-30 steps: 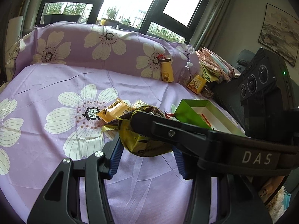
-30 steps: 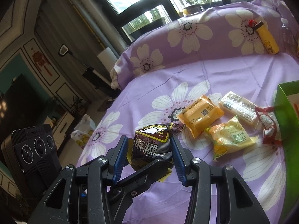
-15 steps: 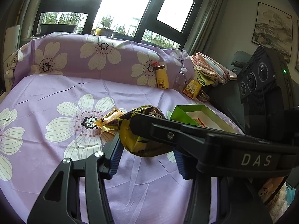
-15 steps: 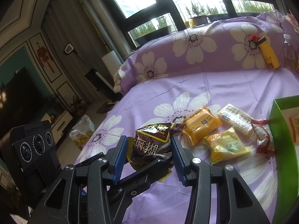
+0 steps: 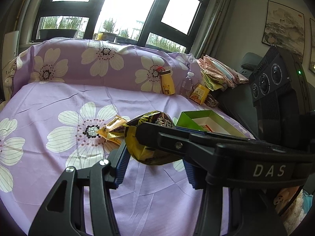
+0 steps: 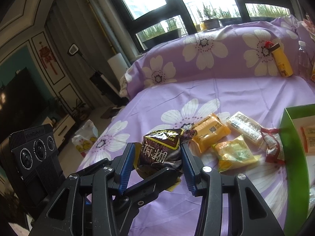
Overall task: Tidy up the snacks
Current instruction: 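Lift the dark snack bag and carry it toward the green box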
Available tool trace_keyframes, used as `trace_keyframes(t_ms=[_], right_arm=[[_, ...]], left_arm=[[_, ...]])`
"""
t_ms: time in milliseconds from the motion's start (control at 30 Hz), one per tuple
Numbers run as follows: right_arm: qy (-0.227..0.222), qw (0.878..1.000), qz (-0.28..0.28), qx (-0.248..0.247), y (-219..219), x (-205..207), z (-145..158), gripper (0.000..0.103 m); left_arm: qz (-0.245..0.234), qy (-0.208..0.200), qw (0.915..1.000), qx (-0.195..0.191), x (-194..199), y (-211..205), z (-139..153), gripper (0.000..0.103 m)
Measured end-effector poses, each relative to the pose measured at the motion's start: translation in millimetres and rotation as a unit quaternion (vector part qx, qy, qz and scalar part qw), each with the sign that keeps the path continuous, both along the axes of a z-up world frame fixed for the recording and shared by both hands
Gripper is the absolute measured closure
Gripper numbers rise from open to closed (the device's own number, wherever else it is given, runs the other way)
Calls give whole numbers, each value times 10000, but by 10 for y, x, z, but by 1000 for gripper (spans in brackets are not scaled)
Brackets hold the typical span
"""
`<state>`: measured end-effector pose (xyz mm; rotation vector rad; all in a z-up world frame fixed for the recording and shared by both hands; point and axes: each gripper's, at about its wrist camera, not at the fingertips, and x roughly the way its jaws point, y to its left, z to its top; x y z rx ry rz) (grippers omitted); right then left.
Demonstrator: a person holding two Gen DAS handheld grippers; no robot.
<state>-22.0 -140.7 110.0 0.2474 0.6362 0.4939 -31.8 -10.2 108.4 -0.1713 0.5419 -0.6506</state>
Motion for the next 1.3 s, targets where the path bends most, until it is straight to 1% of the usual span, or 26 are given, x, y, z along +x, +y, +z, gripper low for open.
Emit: trace_keyframes(t_ms=[433,667,867,1067,1300], right_arm=[[196,9997,-11,-156,-26,-8,-11,54],[235,9994,-21,-252,-58,-41,39,54],[220,9995,-110,-207,-215,-98,135,54],[26,9997,-199,-108,-438,-206,278,54],[-59,9991,-409,58,-735,-283,379,54]], left_arm=[[-117,75,9999,27,-16,-52,-21,54],[-196,102,9998,-14,-30,-102,36,53],[-299,47,9995,2,-73,-285,161,53],[-435,-168,9989,50,-119,-515,305,51],[-653,-254,9975,115,-127,-831,420,51]])
